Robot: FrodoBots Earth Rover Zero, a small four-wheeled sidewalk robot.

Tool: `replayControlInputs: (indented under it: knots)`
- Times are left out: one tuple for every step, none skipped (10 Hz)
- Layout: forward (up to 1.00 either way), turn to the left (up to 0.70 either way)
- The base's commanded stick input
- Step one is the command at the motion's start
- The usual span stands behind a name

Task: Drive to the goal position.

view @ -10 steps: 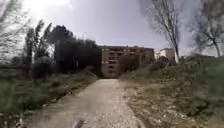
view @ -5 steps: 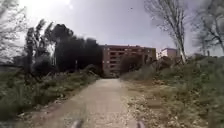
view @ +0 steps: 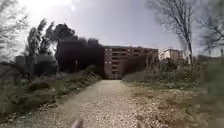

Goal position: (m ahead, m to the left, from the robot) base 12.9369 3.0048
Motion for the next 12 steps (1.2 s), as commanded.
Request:
replayControlInputs:
  knots:
    - [0.85, 0.00]
    - [0.85, 0.00]
    - [0.85, 0.00]
    - [0.85, 0.00]
    - [0.85, 0.00]
    - [0.85, 0.00]
    - [0.85, 0.00]
    - [0.85, 0.00]
    - [0.85, 0.00]
    - [0.85, 0.00]
    - [0.85, 0.00]
    - [0.85, 0.00]
